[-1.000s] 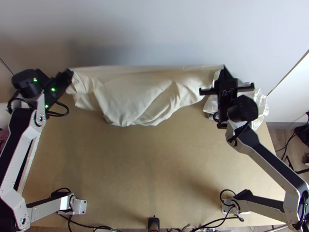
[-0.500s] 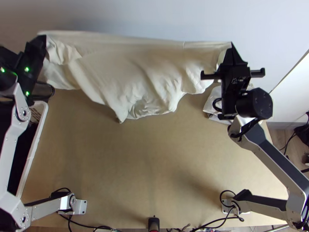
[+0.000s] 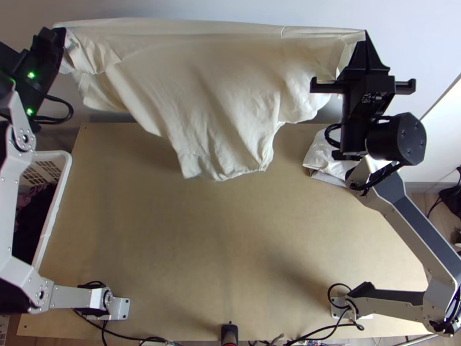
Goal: Fold the t-shirt
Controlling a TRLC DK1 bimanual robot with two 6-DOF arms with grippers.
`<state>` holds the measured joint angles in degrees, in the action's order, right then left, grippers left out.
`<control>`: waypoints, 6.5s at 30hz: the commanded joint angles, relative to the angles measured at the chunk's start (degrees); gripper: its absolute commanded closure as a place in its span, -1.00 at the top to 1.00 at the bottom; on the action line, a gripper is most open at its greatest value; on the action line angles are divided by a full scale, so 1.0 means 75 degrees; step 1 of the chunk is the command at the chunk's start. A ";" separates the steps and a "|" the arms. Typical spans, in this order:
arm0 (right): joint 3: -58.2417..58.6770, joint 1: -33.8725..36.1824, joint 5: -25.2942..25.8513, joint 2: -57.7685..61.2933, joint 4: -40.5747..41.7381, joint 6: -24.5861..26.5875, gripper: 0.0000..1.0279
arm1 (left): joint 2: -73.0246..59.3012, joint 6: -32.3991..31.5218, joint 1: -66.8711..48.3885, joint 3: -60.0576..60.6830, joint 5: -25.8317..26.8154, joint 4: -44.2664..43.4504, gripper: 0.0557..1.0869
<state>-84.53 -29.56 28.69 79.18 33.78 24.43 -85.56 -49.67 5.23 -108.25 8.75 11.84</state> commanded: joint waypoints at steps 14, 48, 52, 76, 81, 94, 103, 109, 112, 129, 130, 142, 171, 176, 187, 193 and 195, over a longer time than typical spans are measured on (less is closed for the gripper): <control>-0.1245 0.1188 -0.0063 0.1748 -0.0004 0.0001 -0.95 | -0.1998 -0.1194 0.0790 -0.1446 0.0098 0.0250 -0.92; -0.5956 0.2817 0.0534 0.5627 0.0254 0.0165 -0.95 | -0.4330 0.0599 0.0544 -0.2571 -0.2105 -0.1836 -0.92; -0.5452 0.2805 0.0593 0.5240 0.0230 0.0095 -0.95 | -0.4190 0.0552 0.0708 -0.2489 -0.2023 -0.1707 -0.92; -0.6811 0.3039 0.1261 0.6025 0.1555 0.0200 -0.95 | -0.4026 0.0787 0.0790 -0.1692 -0.3476 -0.2574 -0.92; -0.6729 0.2992 0.1249 0.5627 0.1754 -0.0784 -0.95 | -0.4061 0.0482 0.0814 -0.1634 -0.4073 -0.2996 -0.92; -0.6776 0.2524 0.0394 0.4291 0.1191 -0.0796 -0.95 | -0.2772 0.2205 0.0650 -0.3227 -0.2831 -0.3102 -0.92; -0.6624 0.2688 0.0347 0.4888 0.1238 -0.0702 -0.95 | -0.3205 0.2486 0.0439 -0.2512 -0.2796 -0.2820 -0.92; -0.6647 0.3027 0.0323 0.5592 0.1250 -0.0655 -0.95 | -0.4026 0.2533 0.0439 -0.2477 -0.2573 -0.2738 -0.92; -0.6706 0.3180 0.0230 0.5908 0.1262 -0.0597 -0.95 | -0.4412 0.2732 0.0345 -0.2594 -0.2480 -0.2867 -0.92; -0.4409 0.2875 0.0593 0.5463 0.2996 0.0083 -0.95 | -0.3569 0.3154 -0.0370 0.0898 -0.3487 -0.4719 -0.92; -0.3694 0.2805 0.0546 0.5181 0.2996 -0.0046 -0.95 | -0.3416 0.3154 -0.0393 0.1472 -0.3183 -0.4707 -0.92; 0.1158 0.1949 0.0089 0.3552 0.3019 -0.0514 -0.95 | -0.1424 0.3728 -0.0382 0.4988 -0.1062 -0.2609 -0.92; 0.6103 -0.0746 -0.1692 -0.0643 -0.3133 -0.2554 -0.95 | 0.0252 0.9025 -0.0089 0.6101 0.3098 0.7188 -0.92; 0.6150 -0.1191 -0.2161 -0.1158 -0.4129 -0.2776 -0.95 | 0.0252 0.9341 0.0099 0.6148 0.3087 0.7574 -0.92; 0.6197 -0.1109 -0.2184 -0.1721 -0.4457 -0.2718 -0.95 | -0.0979 0.8263 0.1892 0.5585 0.2595 0.6625 -0.91; 0.6150 -0.1203 -0.2618 -0.2272 -0.5676 -0.2917 -0.95 | -0.1119 0.8568 0.2103 0.5409 0.2595 0.7973 -0.91; 0.6009 -0.1250 -0.3216 -0.2530 -0.6449 -0.3292 -0.95 | -0.0838 0.8755 0.2091 0.5573 0.2606 0.8172 -0.90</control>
<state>-38.17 -38.15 10.85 64.88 -3.62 3.38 -92.27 14.00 18.76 -66.65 28.49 67.46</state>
